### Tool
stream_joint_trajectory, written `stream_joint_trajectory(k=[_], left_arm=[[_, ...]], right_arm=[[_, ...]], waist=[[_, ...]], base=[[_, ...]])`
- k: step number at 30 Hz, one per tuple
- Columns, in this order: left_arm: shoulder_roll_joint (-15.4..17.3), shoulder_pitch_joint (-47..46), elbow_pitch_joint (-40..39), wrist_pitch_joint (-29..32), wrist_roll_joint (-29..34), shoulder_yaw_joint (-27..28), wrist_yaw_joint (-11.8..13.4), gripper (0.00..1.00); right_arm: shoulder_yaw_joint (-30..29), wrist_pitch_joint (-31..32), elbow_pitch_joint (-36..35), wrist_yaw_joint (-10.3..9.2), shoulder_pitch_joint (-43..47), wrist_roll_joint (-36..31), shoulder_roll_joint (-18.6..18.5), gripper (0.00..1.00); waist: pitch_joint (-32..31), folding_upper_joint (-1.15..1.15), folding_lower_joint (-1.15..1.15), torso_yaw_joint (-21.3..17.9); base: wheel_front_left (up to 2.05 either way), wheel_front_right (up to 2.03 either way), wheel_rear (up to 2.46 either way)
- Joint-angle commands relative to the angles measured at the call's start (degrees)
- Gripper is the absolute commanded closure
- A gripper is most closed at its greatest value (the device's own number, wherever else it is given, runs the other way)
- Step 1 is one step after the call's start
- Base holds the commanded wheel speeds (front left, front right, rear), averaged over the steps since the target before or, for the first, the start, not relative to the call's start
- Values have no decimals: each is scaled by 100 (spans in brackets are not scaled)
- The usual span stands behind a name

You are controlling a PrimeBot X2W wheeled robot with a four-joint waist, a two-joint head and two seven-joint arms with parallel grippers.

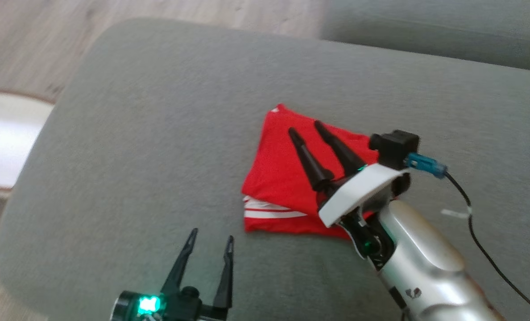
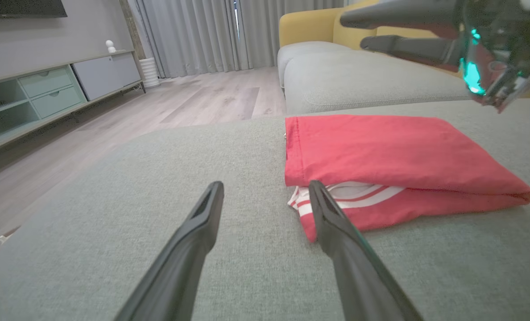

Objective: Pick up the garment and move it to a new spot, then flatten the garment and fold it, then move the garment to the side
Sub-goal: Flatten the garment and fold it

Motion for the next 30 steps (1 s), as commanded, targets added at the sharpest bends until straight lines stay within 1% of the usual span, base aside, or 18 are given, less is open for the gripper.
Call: stream_joint_trajectory(k=[1,4,8,13,16,20,25,30], left_arm=[[1,-38,-168,-56,12,253,53,0],[2,77,-205,-56,-78,430,70,0],[24,232,-289,-56,-150,627,72,0],[7,365,-426,-56,-160,800,75,0],[-10,493,-478,-56,-159,875,62,0],[-84,700,-578,-56,-167,992,28,0],[-175,986,-695,-56,-69,1154,-9,0],[-248,1099,-772,-56,29,1255,-79,0]], right_arm=[[-19,-176,-158,-4,-51,-160,72,0],[-219,-565,-179,-4,220,-568,-129,0],[-650,-906,-226,-4,757,-865,-375,0],[-1236,-1081,-613,-4,1511,-1405,-662,0],[-1819,-1087,-1127,-4,2062,-1901,-619,0],[-2479,-1089,-1620,-4,2893,-2450,-324,0],[-2656,-1089,-1789,-4,3611,-2750,-110,0],[-2681,-1090,-1851,-4,3833,-2852,-40,0]], waist=[[-252,0,0,-359],[-504,0,0,-714],[-813,0,0,-1112],[-1036,0,0,-1418],[-1153,0,0,-1541],[-1301,0,0,-1599],[-1429,0,0,-1623],[-1476,0,0,-1627]], base=[[0,0,0],[0,0,0],[0,0,0],[0,0,0],[0,0,0],[0,0,0],[0,0,0],[0,0,0]])
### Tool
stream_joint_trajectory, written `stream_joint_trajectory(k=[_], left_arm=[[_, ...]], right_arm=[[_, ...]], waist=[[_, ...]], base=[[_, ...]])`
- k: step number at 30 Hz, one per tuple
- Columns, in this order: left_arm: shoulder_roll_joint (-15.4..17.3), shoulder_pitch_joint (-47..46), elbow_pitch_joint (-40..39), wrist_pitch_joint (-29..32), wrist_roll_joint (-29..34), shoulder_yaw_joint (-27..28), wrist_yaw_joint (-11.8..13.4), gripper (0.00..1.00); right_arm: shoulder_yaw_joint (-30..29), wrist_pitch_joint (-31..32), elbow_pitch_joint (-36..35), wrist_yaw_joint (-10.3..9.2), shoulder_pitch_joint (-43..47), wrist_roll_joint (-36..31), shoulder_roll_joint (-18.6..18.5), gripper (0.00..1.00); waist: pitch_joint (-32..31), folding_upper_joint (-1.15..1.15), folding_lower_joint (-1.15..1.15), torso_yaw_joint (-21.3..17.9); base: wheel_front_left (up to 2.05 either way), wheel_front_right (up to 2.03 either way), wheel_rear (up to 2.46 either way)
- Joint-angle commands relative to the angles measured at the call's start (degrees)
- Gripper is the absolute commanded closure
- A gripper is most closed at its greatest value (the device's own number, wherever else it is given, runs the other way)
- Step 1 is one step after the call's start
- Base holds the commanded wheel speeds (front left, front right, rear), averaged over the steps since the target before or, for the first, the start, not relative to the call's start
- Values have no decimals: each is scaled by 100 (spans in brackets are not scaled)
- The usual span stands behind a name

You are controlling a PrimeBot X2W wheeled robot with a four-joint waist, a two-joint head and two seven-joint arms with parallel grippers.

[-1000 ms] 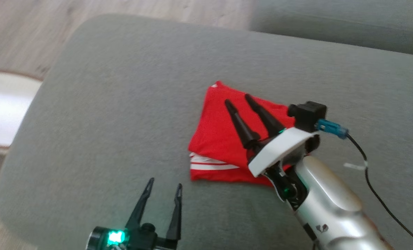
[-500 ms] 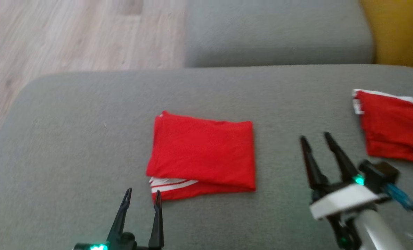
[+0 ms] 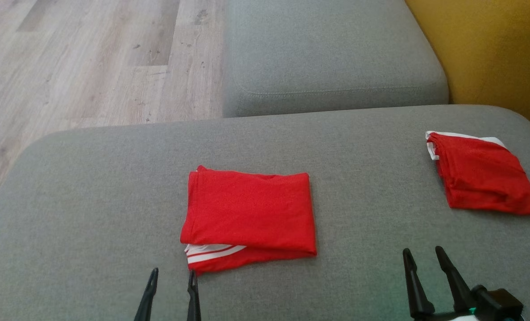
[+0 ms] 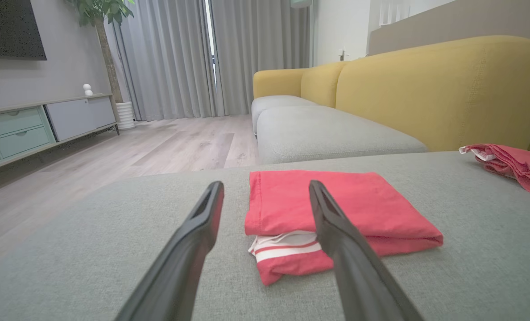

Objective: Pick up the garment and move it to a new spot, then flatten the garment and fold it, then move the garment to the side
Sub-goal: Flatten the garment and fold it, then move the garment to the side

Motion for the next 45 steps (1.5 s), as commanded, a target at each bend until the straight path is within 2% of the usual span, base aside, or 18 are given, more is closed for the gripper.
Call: stream_joint_trajectory(k=[1,26,35,43,45], left_arm=[[-104,-191,-230,-56,62,275,-33,0],[-340,-89,23,-56,295,695,-375,0],[-393,-176,26,-56,344,706,-446,0],[-438,-390,6,-56,378,616,-477,0],[-449,-498,2,-56,389,573,-484,0]], right_arm=[[92,-61,-233,-4,-220,-41,-7,0],[159,-62,-222,-4,-280,-88,79,0],[258,-62,-92,-4,-471,-36,87,0],[680,-62,479,-4,-1123,652,95,0],[894,23,790,-4,-1451,1046,95,0]], waist=[[-11,0,1,-2],[75,0,1,-7],[460,0,1,193],[1068,0,1,463],[1273,0,1,540]], base=[[0,0,0],[0,0,0],[0,0,0],[0,0,0],[0,0,0]])
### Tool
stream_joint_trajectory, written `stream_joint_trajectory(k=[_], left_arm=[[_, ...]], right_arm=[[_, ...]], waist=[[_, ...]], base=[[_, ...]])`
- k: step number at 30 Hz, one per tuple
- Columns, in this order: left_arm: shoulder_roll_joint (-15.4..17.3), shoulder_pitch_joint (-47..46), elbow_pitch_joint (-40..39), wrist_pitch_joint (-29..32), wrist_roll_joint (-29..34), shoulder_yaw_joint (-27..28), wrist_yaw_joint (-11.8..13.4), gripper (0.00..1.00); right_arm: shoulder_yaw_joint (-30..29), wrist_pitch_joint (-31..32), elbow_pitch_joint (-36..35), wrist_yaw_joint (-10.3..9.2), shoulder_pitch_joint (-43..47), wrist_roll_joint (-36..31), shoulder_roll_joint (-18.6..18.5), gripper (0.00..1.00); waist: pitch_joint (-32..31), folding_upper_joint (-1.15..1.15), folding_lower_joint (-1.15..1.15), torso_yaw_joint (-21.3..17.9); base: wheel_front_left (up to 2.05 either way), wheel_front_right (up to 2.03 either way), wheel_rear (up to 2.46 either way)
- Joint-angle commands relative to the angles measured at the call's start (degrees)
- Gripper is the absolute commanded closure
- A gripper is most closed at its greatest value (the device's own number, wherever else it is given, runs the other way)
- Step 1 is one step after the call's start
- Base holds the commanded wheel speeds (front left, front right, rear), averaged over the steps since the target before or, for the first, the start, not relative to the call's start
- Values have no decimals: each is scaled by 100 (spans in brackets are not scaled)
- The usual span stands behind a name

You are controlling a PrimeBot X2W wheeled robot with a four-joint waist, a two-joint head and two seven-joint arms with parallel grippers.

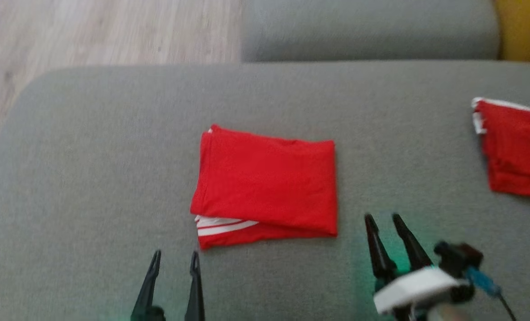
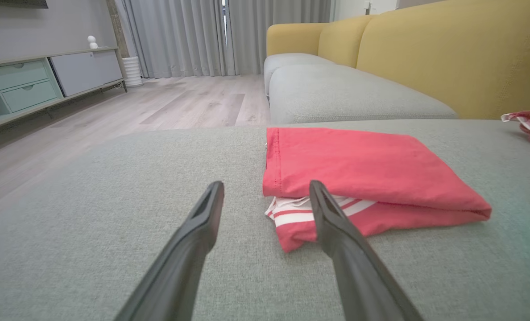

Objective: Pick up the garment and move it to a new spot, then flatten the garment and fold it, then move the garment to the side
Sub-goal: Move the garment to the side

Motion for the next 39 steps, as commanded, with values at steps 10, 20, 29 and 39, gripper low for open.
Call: stream_joint_trajectory(k=[10,20,29,39], left_arm=[[-117,-734,-94,-56,100,-95,-41,0],[-125,-845,-23,-56,67,-197,57,0],[-126,-874,-71,-56,78,-118,91,0],[-63,-1227,-190,-56,279,39,17,0]], right_arm=[[511,1517,1028,-4,-1797,2253,-153,0],[867,2392,1121,-4,-2073,3656,-249,100],[1053,2073,624,-4,-2188,3539,-1084,100],[522,2672,-285,-4,-2867,3013,-3204,100]], waist=[[755,0,-1,499],[779,0,-1,607],[907,0,-1,45],[1519,0,-1,-921]], base=[[0,0,0],[0,0,0],[0,0,0],[0,0,0]])
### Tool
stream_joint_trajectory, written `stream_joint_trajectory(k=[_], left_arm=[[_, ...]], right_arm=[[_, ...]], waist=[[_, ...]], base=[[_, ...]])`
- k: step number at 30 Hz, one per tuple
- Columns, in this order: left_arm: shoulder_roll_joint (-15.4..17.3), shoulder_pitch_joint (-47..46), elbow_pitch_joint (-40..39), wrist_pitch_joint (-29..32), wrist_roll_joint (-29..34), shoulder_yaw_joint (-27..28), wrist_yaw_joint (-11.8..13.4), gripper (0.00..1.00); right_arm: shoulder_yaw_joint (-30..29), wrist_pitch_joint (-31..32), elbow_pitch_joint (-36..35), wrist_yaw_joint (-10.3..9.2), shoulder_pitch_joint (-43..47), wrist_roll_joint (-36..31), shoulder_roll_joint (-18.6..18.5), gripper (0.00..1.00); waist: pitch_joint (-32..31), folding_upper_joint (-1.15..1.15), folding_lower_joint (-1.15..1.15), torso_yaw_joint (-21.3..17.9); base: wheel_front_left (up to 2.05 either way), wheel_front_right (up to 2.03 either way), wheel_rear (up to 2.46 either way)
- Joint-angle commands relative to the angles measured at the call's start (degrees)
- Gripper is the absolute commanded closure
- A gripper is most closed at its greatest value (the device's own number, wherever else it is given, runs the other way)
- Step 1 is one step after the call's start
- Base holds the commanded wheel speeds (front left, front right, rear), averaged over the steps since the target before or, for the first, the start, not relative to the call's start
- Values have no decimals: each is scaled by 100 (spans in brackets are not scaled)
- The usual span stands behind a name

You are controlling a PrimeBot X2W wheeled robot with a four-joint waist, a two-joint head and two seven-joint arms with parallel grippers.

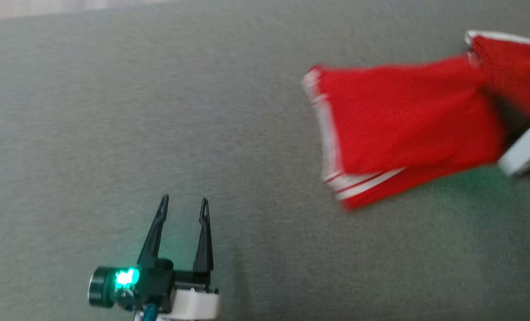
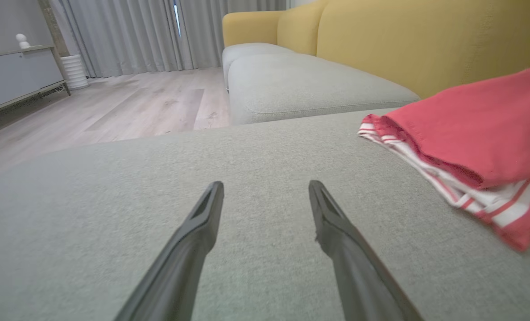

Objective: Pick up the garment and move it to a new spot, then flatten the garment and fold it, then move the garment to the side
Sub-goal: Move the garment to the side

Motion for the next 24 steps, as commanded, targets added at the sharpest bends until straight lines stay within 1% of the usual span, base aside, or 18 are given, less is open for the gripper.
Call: stream_joint_trajectory(k=[1,3,4,8,9,10,13,17,20,21,24], left_arm=[[19,-246,-202,-55,81,192,-16,0],[39,-342,-220,-55,113,202,-46,0],[39,-342,-220,-55,113,202,-46,0],[51,-514,-252,-55,140,216,-101,0],[50,-550,-255,-55,135,215,-122,0],[49,-581,-255,-55,132,218,-134,0],[39,-655,-257,-55,82,232,-176,0],[13,-637,-236,-55,-76,273,-214,0],[-3,-574,-247,-55,-143,299,-211,0],[-12,-501,-247,-55,-191,318,-208,0],[-22,-346,-240,-55,-234,348,-191,0]], right_arm=[[-214,127,-298,-4,-287,-149,-549,100],[-425,245,-393,-4,-434,-283,-891,100],[-425,245,-393,-4,-434,-283,-891,100],[-882,438,-455,-4,-622,-553,-1327,100],[-1004,424,-459,-4,-655,-698,-1398,7],[-1138,349,-446,-4,-691,-879,-1440,0],[-1439,91,-450,-4,-733,-1324,-1324,0],[-1583,-405,-589,-4,-514,-2107,-916,0],[-1530,-768,-758,-4,-147,-2501,-398,0],[-1456,-1028,-838,-4,145,-2701,-30,0],[-1324,-1490,-866,-4,625,-3009,535,0]], waist=[[392,0,-1,-386],[519,0,-1,-476],[519,0,-1,-476],[716,0,-1,-573],[742,0,-1,-583],[762,0,-1,-587],[729,0,-1,-584],[466,0,-1,-549],[157,0,-1,-521],[-81,0,-1,-502],[-468,0,-1,-463]], base=[[0,0,0],[0,0,0],[0,0,0],[0,0,0],[0,0,0],[0,0,0],[0,0,0],[0,0,0],[0,0,0],[0,0,0],[0,0,0]])
